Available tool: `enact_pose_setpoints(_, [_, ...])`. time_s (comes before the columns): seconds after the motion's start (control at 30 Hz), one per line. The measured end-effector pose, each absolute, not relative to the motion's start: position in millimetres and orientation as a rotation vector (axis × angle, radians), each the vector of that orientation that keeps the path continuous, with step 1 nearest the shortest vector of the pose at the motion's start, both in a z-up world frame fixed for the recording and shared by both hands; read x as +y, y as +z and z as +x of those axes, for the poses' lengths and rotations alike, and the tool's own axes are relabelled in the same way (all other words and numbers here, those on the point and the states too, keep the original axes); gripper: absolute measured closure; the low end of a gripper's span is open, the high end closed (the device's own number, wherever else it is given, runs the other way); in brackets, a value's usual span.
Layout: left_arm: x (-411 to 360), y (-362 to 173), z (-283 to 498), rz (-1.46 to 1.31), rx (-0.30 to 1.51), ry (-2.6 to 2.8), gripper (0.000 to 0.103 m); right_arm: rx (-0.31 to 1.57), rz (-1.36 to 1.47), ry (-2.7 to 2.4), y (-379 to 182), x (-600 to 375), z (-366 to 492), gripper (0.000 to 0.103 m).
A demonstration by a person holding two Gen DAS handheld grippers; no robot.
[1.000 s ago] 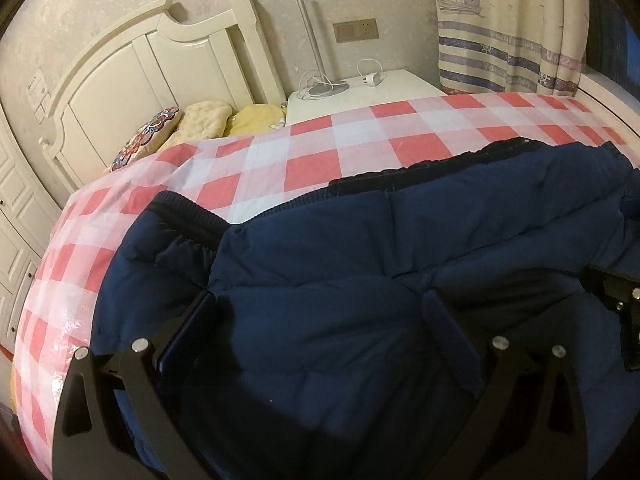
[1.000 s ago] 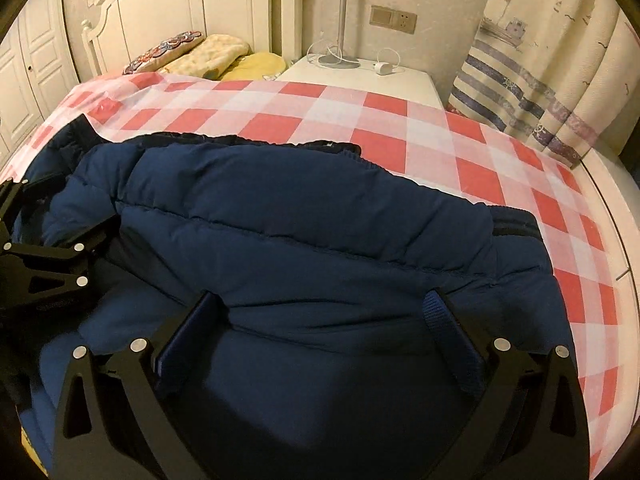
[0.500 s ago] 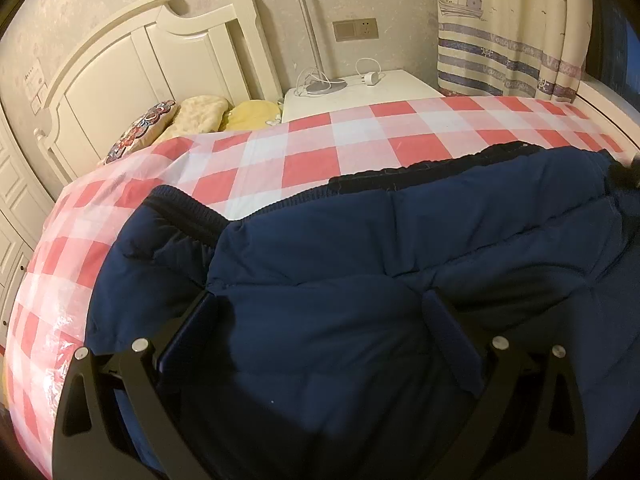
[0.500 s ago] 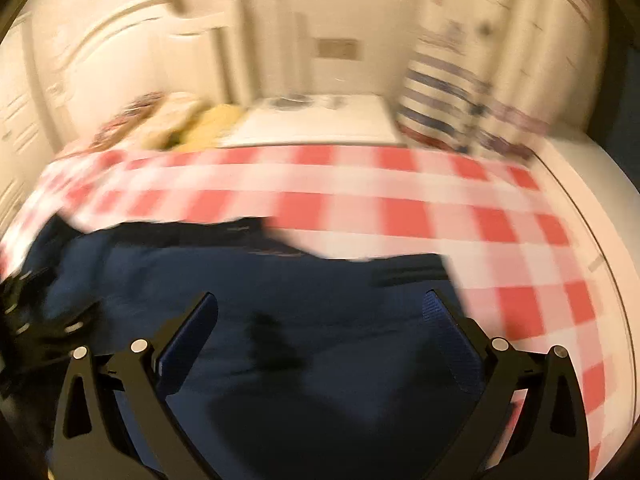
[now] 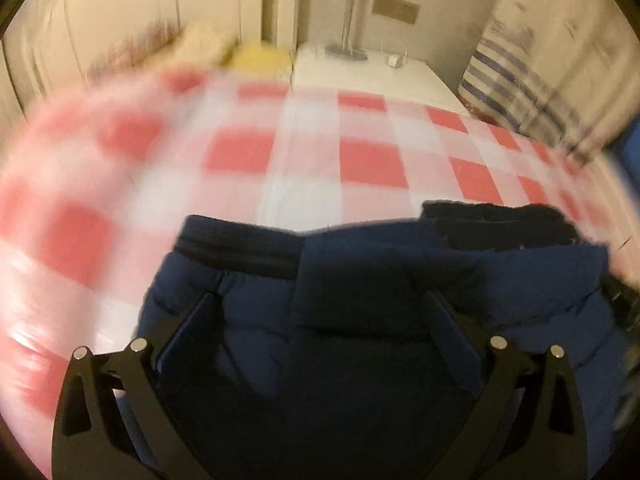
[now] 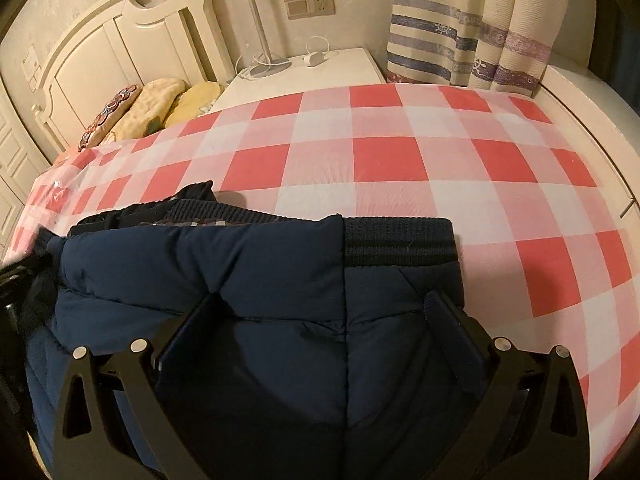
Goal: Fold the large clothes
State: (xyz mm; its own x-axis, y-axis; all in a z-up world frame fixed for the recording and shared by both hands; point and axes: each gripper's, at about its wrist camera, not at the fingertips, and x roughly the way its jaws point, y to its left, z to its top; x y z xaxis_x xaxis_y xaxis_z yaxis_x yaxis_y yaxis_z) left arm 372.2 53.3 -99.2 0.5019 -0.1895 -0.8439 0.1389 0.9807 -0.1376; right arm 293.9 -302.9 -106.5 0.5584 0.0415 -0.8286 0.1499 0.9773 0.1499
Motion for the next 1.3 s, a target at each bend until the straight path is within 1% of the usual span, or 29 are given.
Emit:
enact_pose_setpoints(0.27, [48, -101, 373, -0.045, 1.009, -0.181, 0.002, 0.988, 0.214, -0.078, -100, -302, 292, 0.005])
enact_pose_setpoints(0.37, [51, -100, 371, -0.049, 1.006, -0.182, 0.002, 0.904, 0.132, -0.097, -69, -276, 270, 0.005])
enact_pose_setpoints(0.47, [52, -100, 371, -0.042, 1.005, -0.178, 0.002, 0.855, -0.021, 0.029, -49, -215, 242, 0.005])
enact_pose_setpoints(0.53, [53, -100, 370, -0.046, 1.001, -0.179, 0.002, 0.893, -0.140, 0.121, -58, -173, 228, 0.005])
enact_pose_setpoints(0.6, [54, -99, 369, -0.052, 1.001, -0.181, 0.002, 0.919, -0.230, 0.106, -75, -154, 222, 0.005])
enact_pose_setpoints(0.77, [53, -99, 369, -0.053, 0.997, -0.179, 0.002, 0.942, -0.060, 0.166, -91, -178, 231, 0.004])
enact_pose_setpoints(0.9, [56, -93, 366, -0.046, 0.989, -0.114, 0.002, 0.950, -0.037, 0.179, -95, -180, 233, 0.004])
enact_pose_setpoints(0.93, [55, -87, 359, -0.027, 0.975, -0.060, 0.006, 0.946, -0.033, 0.181, -95, -181, 232, 0.004])
enact_pose_setpoints(0.97, [54, -78, 348, -0.020, 0.941, -0.032, 0.007, 0.941, -0.027, 0.184, -95, -182, 231, 0.004])
enact_pose_setpoints(1.03, [43, -53, 311, -0.046, 0.858, -0.124, 0.007, 0.934, -0.020, 0.187, -95, -184, 231, 0.004])
enact_pose_setpoints(1.1, [25, -38, 272, -0.001, 0.790, -0.192, 0.005, 0.926, -0.017, 0.187, -95, -185, 230, 0.005])
enact_pose_setpoints(1.13, [15, -37, 255, 0.038, 0.759, -0.204, 0.002, 0.924, -0.018, 0.186, -95, -185, 230, 0.005])
enact_pose_setpoints(1.2, [-6, -51, 232, 0.127, 0.757, -0.227, 0.002, 0.920, -0.021, 0.185, -95, -185, 230, 0.005])
enact_pose_setpoints(1.27, [-19, -76, 231, 0.201, 0.808, -0.222, 0.002, 0.914, -0.023, 0.184, -95, -185, 229, 0.005])
enact_pose_setpoints(1.3, [-18, -85, 233, 0.185, 0.815, -0.225, 0.002, 0.912, -0.023, 0.185, -94, -186, 228, 0.005])
